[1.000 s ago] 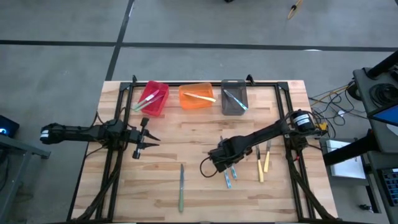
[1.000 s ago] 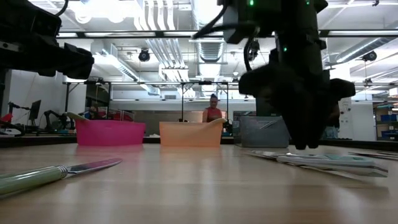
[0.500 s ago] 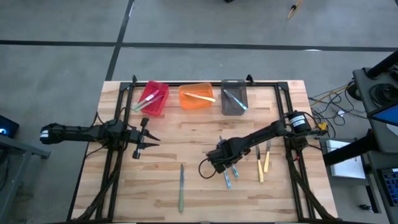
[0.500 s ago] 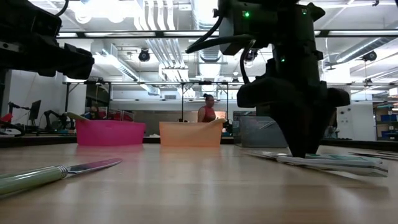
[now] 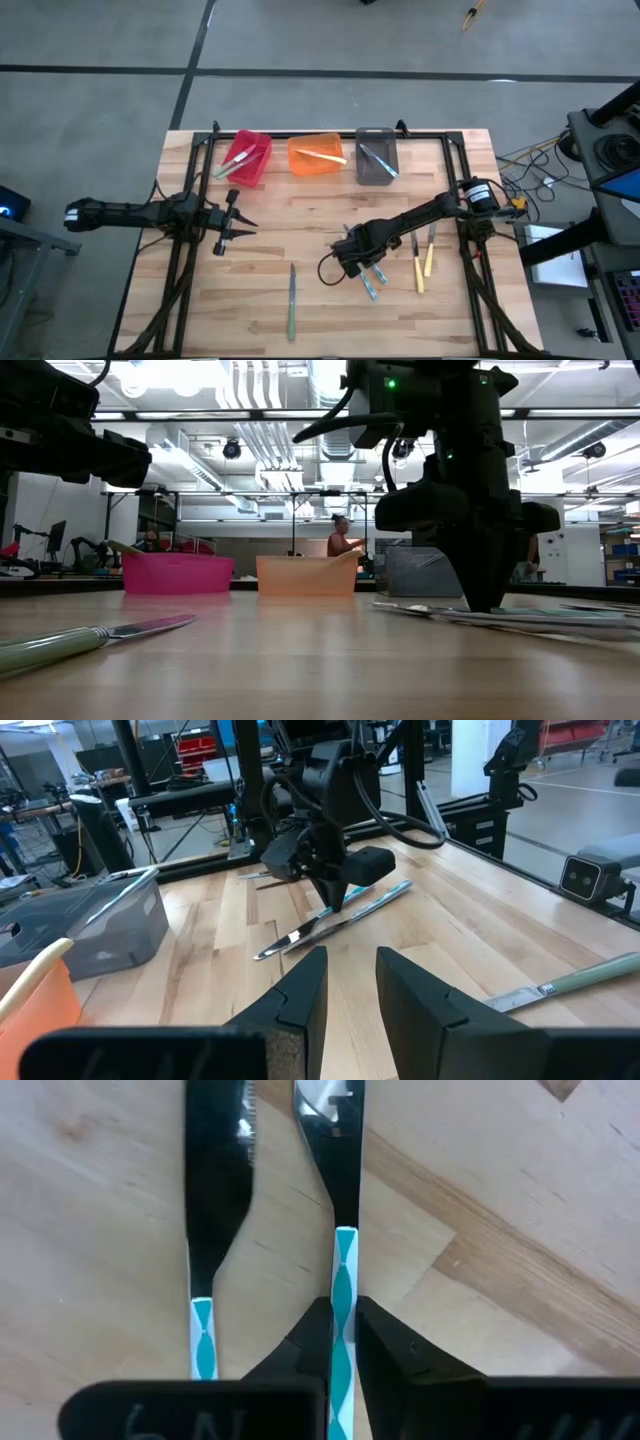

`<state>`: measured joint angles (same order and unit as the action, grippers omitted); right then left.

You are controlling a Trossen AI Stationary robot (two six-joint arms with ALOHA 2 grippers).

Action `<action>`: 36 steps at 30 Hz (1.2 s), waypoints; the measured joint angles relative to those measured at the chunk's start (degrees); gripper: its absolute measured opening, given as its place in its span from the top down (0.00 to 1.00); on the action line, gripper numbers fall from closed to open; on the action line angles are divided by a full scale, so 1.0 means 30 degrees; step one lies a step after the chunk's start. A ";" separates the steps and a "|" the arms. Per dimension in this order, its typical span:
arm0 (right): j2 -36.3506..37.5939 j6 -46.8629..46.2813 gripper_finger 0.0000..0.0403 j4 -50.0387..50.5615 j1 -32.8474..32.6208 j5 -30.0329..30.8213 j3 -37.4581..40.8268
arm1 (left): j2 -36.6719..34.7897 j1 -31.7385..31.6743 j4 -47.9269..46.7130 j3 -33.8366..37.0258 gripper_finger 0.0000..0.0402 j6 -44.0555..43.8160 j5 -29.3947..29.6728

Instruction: Sort silverware by color (type)

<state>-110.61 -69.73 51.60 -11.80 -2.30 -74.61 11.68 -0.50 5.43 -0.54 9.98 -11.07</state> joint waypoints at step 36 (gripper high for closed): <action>0.3776 0.9446 0.96 0.5124 0.6175 0.4193 -0.8894 | 0.0066 0.0003 0.0015 0.0007 0.82 -0.0080 0.0058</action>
<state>-99.29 -41.40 66.97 6.72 10.28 -101.29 11.88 -0.50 5.48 -0.51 9.74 -10.90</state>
